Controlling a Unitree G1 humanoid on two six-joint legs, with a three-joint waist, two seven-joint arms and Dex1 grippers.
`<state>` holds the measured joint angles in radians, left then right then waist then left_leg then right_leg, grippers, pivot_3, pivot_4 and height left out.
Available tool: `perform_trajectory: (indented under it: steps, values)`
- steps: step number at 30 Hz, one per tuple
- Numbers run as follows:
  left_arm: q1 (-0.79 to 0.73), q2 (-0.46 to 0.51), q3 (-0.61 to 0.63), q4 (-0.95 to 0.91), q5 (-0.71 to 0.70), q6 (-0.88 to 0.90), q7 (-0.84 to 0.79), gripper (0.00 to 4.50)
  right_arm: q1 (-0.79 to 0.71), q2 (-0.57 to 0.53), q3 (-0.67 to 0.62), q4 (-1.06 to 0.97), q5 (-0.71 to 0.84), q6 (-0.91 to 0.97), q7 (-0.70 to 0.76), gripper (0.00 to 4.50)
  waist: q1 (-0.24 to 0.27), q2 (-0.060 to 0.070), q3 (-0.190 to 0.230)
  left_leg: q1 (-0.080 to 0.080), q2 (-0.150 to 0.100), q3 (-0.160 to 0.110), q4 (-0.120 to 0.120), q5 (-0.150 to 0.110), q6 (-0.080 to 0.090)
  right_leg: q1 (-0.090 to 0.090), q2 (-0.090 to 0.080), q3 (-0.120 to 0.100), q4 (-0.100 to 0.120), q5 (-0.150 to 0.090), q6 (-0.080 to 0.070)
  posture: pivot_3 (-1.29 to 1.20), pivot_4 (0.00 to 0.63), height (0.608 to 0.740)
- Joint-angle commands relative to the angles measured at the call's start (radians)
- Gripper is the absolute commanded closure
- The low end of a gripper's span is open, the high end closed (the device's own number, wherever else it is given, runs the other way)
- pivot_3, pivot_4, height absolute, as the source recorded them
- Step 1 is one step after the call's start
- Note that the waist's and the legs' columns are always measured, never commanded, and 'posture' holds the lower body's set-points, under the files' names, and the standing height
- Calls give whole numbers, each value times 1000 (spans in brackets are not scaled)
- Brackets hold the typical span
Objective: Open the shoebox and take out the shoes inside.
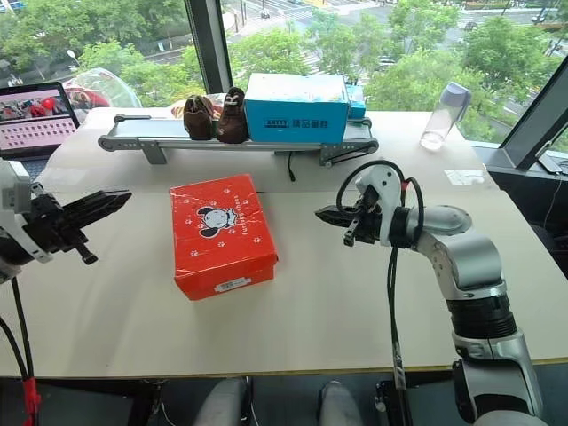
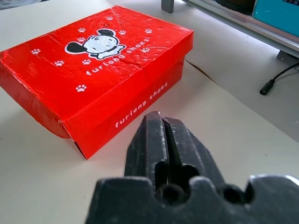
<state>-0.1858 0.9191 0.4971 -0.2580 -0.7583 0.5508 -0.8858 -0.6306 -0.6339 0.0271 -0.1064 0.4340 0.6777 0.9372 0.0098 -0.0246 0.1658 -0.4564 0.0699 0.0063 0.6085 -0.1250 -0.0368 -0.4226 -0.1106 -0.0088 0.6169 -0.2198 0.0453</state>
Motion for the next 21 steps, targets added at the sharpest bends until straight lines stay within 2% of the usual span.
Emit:
perform_trajectory:
  steps: [1, 4, 6, 9, 14, 18, 21]
  values:
    - [23, 55, -49, 98, 169, -46, 47, 4460, -20, 15, 62, 68, -102, -116, -27, 4492, -3, 0, 0, 0, 0, 0, 0, 0, 0, 0, 0, 0, 0, 0, 0, 0, 150, 740]
    - [50, 53, -160, 237, 379, -105, 173, 4460, -47, 81, 150, 227, -217, -232, -72, 4492, -16, 0, 0, 3, 0, 0, -1, 0, 0, 0, 0, 1, 2, 0, -1, 0, 150, 740]
    - [51, 24, -216, 259, 434, -144, 190, 4460, -71, 129, 171, 312, -249, -290, -82, 4492, -22, 0, 0, 4, 0, 0, -1, 0, -1, 0, 1, 1, 4, 0, -1, 0, 150, 740]
    - [27, -48, -286, 255, 477, -170, 217, 4460, -115, 197, 192, 454, -295, -378, -91, 4492, -21, 0, 1, 0, 0, 0, -1, 4, -6, -3, 0, 1, 6, 0, 0, 0, 150, 740]
    - [-27, -163, -368, 237, 503, -170, 237, 4460, -173, 303, 197, 611, -311, -462, -77, 4492, -18, 0, 1, -1, 0, 0, 0, 5, -5, -3, 1, 1, 8, 3, 6, 0, 150, 740]
    - [-59, -227, -412, 211, 498, -155, 234, 4460, -173, 349, 207, 619, -304, -463, -42, 4492, -21, 0, 1, 0, 0, -1, -1, 8, -2, -3, 1, 1, 9, 3, 6, 0, 150, 740]
    - [-26, -227, -486, 137, 519, -126, 193, 4460, -142, 354, 234, 558, -318, -422, -19, 4492, -21, 0, 1, 0, 0, -1, 0, 8, -1, -2, 1, 1, 10, 3, 6, 0, 150, 740]
